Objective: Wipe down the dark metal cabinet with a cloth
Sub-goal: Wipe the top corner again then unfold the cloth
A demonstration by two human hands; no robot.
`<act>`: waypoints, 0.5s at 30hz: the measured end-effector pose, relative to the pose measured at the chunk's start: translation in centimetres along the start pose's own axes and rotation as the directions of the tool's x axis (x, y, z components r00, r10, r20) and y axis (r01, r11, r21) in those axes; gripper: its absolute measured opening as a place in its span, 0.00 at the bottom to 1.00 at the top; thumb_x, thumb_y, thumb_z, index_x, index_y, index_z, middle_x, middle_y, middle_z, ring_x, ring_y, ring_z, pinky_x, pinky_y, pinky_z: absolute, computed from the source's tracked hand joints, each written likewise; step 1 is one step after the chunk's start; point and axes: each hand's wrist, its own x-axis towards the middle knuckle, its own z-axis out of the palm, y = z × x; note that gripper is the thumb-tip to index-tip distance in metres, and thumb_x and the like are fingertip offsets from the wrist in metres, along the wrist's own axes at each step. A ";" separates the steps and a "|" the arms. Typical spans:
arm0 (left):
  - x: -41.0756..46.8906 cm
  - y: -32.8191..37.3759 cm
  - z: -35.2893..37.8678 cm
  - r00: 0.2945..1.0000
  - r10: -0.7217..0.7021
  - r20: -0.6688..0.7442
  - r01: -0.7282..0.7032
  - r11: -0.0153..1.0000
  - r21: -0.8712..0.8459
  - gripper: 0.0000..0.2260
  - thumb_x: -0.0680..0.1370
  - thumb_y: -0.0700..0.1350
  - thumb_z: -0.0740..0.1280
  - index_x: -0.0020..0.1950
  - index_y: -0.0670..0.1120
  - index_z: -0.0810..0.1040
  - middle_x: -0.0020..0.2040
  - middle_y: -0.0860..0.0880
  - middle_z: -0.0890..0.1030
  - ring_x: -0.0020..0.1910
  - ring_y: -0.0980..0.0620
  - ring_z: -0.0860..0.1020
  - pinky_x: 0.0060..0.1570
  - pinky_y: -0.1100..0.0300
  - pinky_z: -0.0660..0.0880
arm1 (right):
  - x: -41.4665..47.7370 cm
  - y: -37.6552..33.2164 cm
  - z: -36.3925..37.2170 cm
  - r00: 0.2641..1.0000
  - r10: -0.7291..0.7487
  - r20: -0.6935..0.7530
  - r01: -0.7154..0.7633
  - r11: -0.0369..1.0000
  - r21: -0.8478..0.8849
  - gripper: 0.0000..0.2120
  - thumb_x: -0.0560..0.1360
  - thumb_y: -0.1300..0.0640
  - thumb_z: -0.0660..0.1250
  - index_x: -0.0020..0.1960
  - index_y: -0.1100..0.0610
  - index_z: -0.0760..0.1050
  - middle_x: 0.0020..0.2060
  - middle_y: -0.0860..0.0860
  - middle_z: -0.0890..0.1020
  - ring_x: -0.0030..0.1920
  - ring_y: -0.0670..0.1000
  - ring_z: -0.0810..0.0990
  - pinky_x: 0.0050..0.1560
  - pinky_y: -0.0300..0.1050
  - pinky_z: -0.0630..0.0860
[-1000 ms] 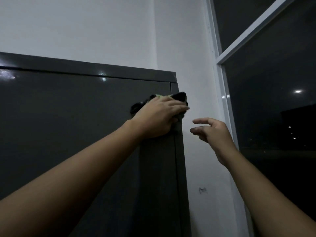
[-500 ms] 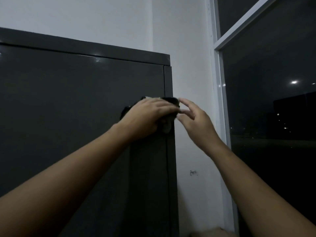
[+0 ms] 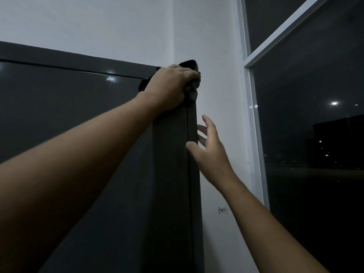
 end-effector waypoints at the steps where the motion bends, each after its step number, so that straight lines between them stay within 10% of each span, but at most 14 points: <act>1: -0.8 0.4 0.2 0.999 0.038 0.014 -0.038 0.999 0.012 0.25 0.72 0.40 0.58 0.68 0.51 0.76 0.68 0.53 0.78 0.66 0.45 0.74 0.63 0.49 0.71 | 0.0 0.3 -0.4 1.000 0.022 -0.022 -0.021 0.999 0.044 0.33 0.80 0.58 0.65 0.78 0.42 0.54 0.71 0.48 0.69 0.67 0.49 0.74 0.55 0.35 0.76; 4: -3.1 1.5 0.2 0.987 0.103 0.121 -0.102 0.995 -0.014 0.26 0.72 0.37 0.60 0.68 0.55 0.77 0.69 0.57 0.76 0.69 0.51 0.71 0.66 0.50 0.68 | -0.2 1.2 -1.4 0.989 0.086 -0.118 -0.072 0.990 0.117 0.27 0.80 0.62 0.62 0.74 0.44 0.61 0.64 0.49 0.75 0.54 0.50 0.80 0.37 0.32 0.75; 11: -7.2 3.6 -0.2 0.937 0.170 0.305 -0.128 0.980 -0.152 0.25 0.74 0.39 0.63 0.68 0.58 0.76 0.69 0.60 0.75 0.71 0.55 0.68 0.70 0.52 0.62 | -1.5 1.7 -1.3 0.997 -0.034 -0.064 0.039 0.996 0.085 0.33 0.68 0.54 0.65 0.72 0.41 0.62 0.70 0.45 0.66 0.65 0.35 0.66 0.59 0.32 0.67; 15: -8.7 5.1 -1.1 0.904 -0.011 0.428 0.225 0.863 -0.453 0.27 0.71 0.43 0.61 0.71 0.55 0.73 0.65 0.53 0.78 0.64 0.54 0.74 0.63 0.54 0.71 | -2.2 1.5 1.0 0.987 -0.153 0.053 0.158 0.982 -0.099 0.46 0.71 0.47 0.68 0.81 0.42 0.44 0.77 0.39 0.51 0.77 0.42 0.55 0.73 0.41 0.62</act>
